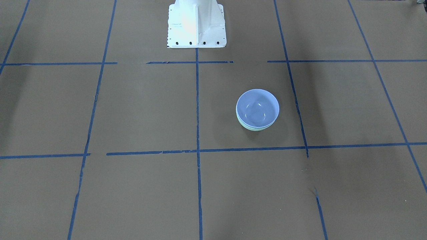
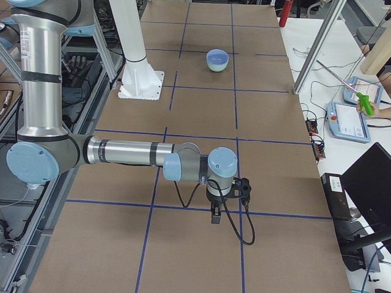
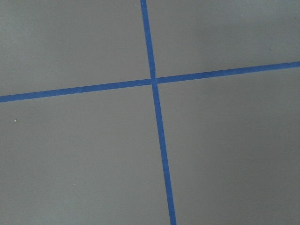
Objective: Stack blue bowl on green bowl
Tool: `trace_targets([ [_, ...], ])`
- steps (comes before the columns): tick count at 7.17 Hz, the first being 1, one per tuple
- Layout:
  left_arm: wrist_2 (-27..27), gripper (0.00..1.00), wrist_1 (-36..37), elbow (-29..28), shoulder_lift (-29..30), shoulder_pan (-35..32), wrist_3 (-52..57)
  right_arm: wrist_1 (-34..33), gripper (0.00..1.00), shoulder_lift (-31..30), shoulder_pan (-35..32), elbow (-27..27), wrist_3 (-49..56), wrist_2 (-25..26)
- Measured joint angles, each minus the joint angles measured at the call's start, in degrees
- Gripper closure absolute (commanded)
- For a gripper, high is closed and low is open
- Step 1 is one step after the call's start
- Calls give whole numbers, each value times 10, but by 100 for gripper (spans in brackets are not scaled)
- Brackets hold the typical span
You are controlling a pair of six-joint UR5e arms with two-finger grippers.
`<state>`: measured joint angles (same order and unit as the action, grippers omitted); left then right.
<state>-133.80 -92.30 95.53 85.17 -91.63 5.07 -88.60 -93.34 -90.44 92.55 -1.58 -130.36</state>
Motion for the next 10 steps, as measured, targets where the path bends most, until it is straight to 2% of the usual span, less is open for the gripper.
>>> trace_targets([
  [10, -1, 0, 3, -7, 2, -6, -2, -1, 0, 0, 0, 0, 0, 0],
])
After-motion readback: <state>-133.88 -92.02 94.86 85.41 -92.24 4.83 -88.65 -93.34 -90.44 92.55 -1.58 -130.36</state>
